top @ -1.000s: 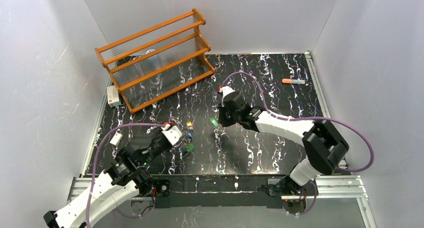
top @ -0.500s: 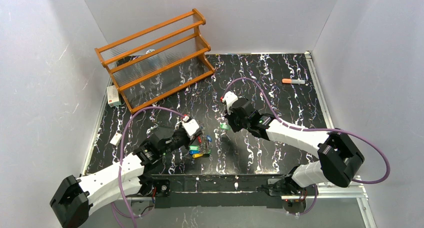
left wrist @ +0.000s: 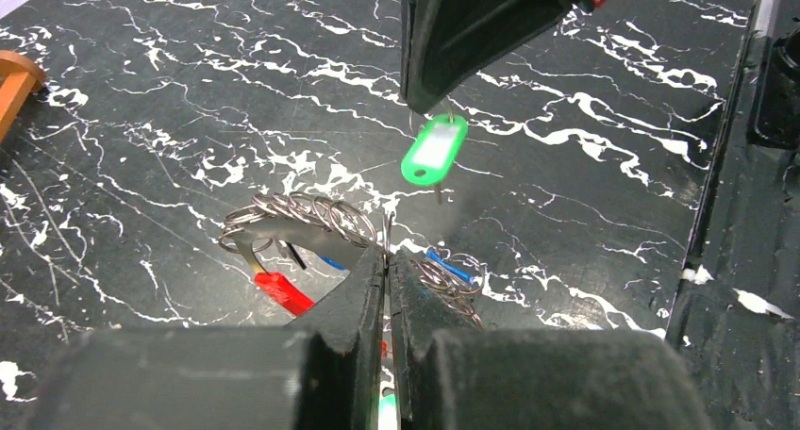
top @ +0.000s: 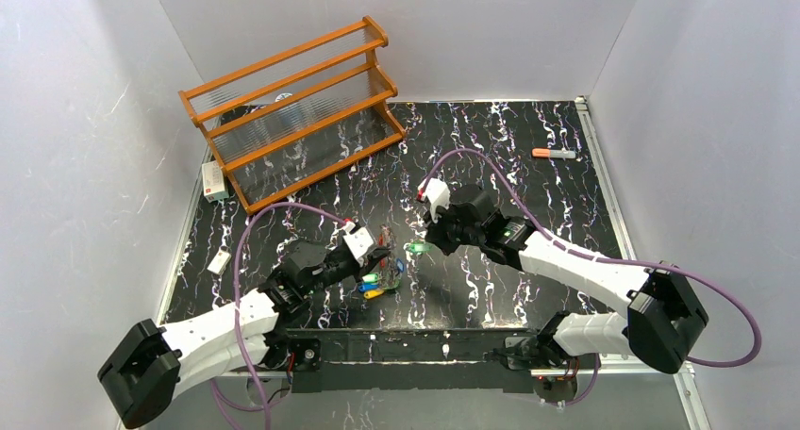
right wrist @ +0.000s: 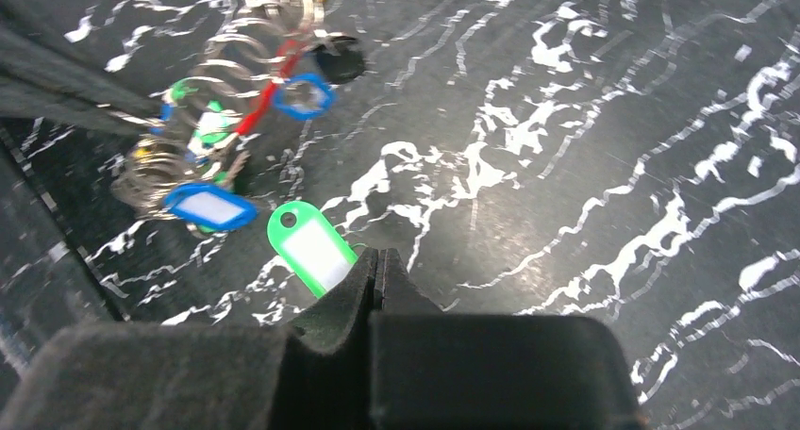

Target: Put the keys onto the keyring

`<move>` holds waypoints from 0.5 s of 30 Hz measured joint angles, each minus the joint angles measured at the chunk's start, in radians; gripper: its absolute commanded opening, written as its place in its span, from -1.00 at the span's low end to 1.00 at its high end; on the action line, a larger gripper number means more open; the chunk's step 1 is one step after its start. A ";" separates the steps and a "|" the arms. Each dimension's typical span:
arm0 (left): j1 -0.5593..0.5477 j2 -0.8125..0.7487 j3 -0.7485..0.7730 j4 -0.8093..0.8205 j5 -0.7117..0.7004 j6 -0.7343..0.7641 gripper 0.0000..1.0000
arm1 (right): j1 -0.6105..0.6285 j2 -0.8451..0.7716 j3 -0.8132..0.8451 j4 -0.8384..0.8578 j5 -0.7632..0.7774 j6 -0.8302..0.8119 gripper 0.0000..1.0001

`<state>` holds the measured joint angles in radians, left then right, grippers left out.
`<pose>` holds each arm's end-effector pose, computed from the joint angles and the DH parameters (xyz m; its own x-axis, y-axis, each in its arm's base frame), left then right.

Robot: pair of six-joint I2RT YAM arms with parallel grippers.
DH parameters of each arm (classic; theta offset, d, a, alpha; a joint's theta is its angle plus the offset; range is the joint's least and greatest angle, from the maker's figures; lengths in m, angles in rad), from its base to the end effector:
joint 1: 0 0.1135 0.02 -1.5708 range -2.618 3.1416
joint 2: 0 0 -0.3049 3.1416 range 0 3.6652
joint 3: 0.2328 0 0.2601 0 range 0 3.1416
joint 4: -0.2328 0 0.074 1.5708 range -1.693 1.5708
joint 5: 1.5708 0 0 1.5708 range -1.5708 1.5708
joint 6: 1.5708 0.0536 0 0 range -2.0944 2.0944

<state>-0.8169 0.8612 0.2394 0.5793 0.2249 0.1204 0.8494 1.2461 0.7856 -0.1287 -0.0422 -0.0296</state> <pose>0.1201 -0.1454 0.2408 0.0748 0.0914 -0.9930 0.8604 0.4974 0.1106 0.1847 0.2134 0.2729 -0.3440 -0.4358 -0.8317 -0.7839 0.6209 -0.0012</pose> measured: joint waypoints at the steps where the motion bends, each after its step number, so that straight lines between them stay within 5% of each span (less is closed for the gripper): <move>1: 0.000 0.005 -0.003 0.011 0.003 -0.003 -1.00 | 0.000 -0.002 0.000 0.000 -0.031 -0.008 -0.97; 15: 0.000 0.138 -0.013 0.135 0.063 -0.035 -1.00 | 0.037 -0.026 0.000 0.018 -0.243 -0.115 -0.97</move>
<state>-0.8169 0.9989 0.2264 0.7147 0.2882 0.0853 0.8860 1.2205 0.7856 -0.1108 -0.2855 -0.1448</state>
